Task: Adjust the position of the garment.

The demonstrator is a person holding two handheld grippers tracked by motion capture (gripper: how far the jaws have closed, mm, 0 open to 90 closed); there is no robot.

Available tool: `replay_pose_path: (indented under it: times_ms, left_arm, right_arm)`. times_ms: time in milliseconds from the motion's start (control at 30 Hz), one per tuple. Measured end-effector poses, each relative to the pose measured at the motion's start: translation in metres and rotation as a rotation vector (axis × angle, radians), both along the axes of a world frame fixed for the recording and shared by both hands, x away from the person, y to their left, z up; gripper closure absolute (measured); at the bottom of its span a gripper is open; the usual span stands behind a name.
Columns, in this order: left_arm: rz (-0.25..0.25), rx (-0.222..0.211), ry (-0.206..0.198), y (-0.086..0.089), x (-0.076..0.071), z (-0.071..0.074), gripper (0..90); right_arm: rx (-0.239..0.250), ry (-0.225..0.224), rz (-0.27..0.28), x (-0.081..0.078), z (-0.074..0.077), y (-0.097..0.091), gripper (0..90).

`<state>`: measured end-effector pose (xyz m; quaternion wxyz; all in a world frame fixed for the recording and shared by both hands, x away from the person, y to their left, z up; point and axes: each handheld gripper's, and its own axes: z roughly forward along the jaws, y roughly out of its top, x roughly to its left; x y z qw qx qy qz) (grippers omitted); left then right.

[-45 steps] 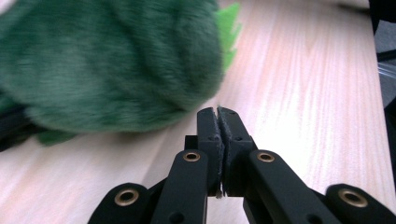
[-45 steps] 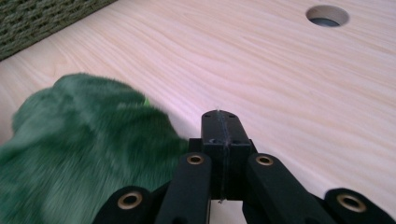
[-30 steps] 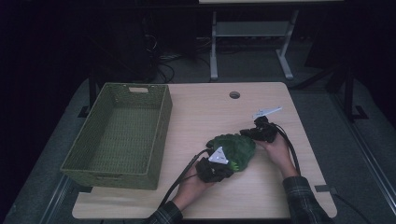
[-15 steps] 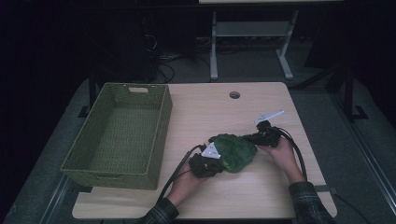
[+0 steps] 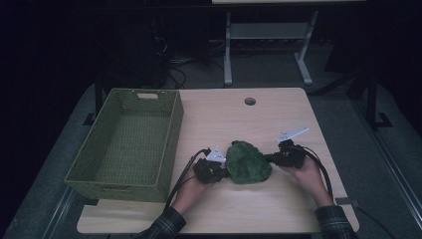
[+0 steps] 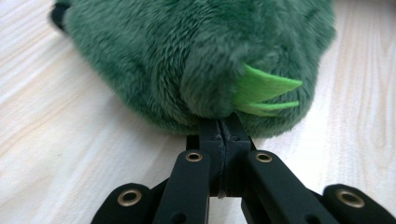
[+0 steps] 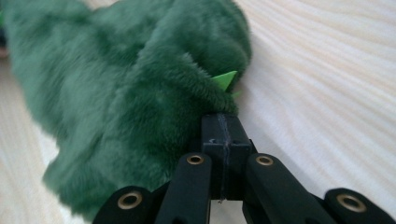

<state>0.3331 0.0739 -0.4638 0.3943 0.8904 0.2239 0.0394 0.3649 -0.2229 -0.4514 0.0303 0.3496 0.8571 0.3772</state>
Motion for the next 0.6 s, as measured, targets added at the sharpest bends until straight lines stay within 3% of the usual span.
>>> replay_pose_path:
  times_ms: [100,367,500,600]
  left_arm:
    - [0.01,0.006,-0.003,0.003,0.003,0.0,89.5]
    - [0.017,0.022,-0.009,0.01,0.011,-0.001,89.6]
    - [0.021,0.018,-0.003,0.012,0.007,0.005,89.1]
    - [0.015,0.043,-0.027,0.015,0.004,0.015,84.5]
  right_arm:
    - [-0.006,0.016,0.008,-0.008,0.001,0.001,89.9]
    - [-0.013,-0.001,0.021,-0.026,0.004,0.004,89.8]
    - [0.004,-0.04,-0.031,-0.032,0.005,-0.006,80.7]
    - [0.006,-0.069,-0.076,-0.037,0.005,-0.017,64.0]
